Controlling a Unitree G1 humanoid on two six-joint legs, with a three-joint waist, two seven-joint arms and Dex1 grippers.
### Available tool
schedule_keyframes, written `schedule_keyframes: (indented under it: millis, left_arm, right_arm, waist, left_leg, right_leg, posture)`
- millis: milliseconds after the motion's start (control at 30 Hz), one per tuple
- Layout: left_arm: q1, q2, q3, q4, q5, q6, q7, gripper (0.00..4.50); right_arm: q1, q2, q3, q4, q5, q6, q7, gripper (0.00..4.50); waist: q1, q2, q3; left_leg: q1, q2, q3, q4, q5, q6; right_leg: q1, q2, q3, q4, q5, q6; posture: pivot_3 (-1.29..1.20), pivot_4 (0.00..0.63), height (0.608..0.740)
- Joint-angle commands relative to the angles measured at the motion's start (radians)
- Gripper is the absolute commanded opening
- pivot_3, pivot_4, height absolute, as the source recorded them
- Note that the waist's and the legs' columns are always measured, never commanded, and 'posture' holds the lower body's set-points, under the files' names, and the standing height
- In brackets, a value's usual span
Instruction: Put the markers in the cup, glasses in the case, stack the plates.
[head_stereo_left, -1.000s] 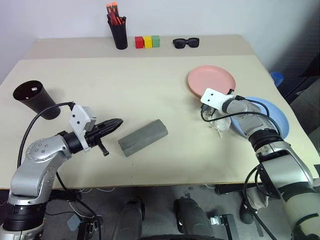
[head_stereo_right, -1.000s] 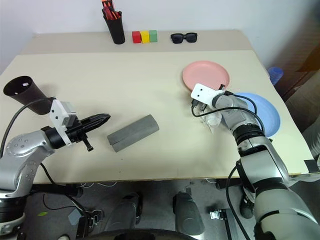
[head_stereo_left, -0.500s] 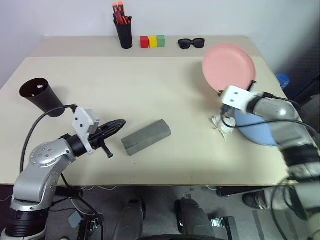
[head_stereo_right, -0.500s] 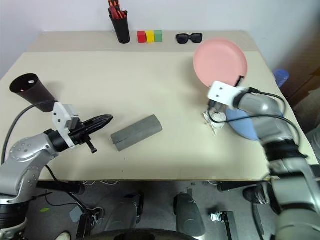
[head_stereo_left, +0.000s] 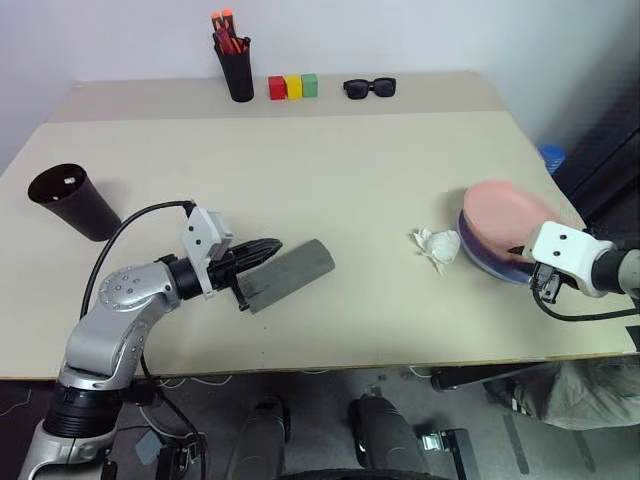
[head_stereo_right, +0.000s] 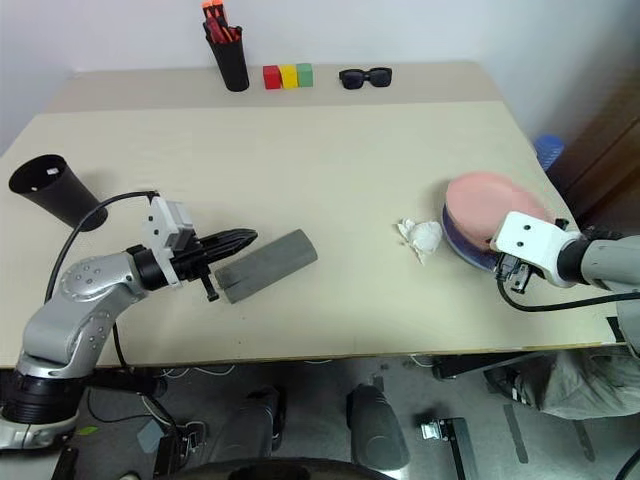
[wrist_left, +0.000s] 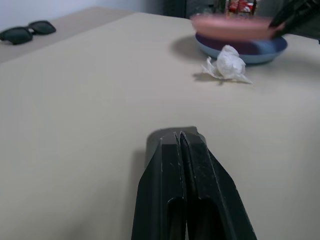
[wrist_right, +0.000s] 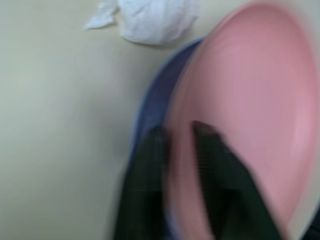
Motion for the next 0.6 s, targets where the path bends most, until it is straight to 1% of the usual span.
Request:
schedule_keyframes:
  millis: [33, 133, 300, 400, 467, 600]
  left_arm:
    - [0.003, 0.001, 0.004, -0.027, 0.003, -0.016, -0.002, 0.00]
    - [0.022, 0.001, 0.009, -0.052, 0.003, -0.011, 0.008, 0.00]
    - [0.056, 0.008, 0.016, -0.127, -0.048, 0.041, 0.003, 0.00]
    - [0.077, 0.024, 0.016, -0.173, -0.079, 0.080, -0.007, 0.00]
    - [0.089, 0.032, 0.015, -0.193, -0.089, 0.094, -0.008, 0.00]
    - [0.122, 0.038, 0.003, -0.220, -0.092, 0.106, -0.007, 0.00]
  right_arm:
    - [-0.063, 0.023, -0.015, -0.062, 0.034, 0.016, -0.019, 2.96]
    - [-0.107, 0.059, 0.025, -0.080, 0.052, 0.031, -0.015, 2.96]
    - [-0.177, 0.130, 0.124, -0.054, 0.006, -0.002, -0.040, 2.96]
    - [-0.203, 0.160, 0.163, -0.025, -0.014, -0.020, -0.050, 2.96]
    - [-0.221, 0.179, 0.186, 0.007, -0.031, -0.032, -0.059, 2.96]
    - [-0.255, 0.205, 0.237, 0.135, -0.105, -0.117, -0.102, 2.96]
  waist:
    - [0.000, 0.000, 0.000]
    - [0.002, 0.000, 0.000]
    - [0.004, 0.000, 0.000]
    - [0.004, 0.000, 0.000]
    - [0.004, 0.000, 0.000]
    - [0.003, 0.000, 0.000]
  left_leg:
    - [0.000, 0.000, 0.000, 0.000, 0.000, 0.000]
    - [0.000, 0.000, 0.000, 0.000, 0.000, 0.000]
    - [-0.001, 0.000, 0.000, 0.000, 0.000, 0.000]
    - [-0.001, 0.000, -0.001, 0.000, 0.000, 0.000]
    - [-0.001, 0.000, 0.000, 0.000, 0.000, 0.000]
    - [-0.001, 0.000, -0.001, 0.000, 0.000, 0.000]
  right_leg:
    - [0.000, 0.000, 0.000, 0.000, 0.000, 0.000]
    - [0.000, 0.000, 0.000, 0.000, 0.000, 0.000]
    - [0.000, -0.001, 0.000, -0.001, 0.000, 0.000]
    - [0.000, 0.000, 0.000, -0.001, 0.000, 0.000]
    - [0.000, -0.001, 0.000, -0.001, 0.000, 0.000]
    - [0.000, 0.000, 0.000, -0.001, 0.000, 0.000]
  posture:
    - [0.00, 0.150, 0.740]
    - [0.00, 0.150, 0.740]
    - [0.00, 0.150, 0.740]
    - [0.00, 0.150, 0.740]
    - [0.00, 0.150, 0.740]
    - [0.00, 0.150, 0.740]
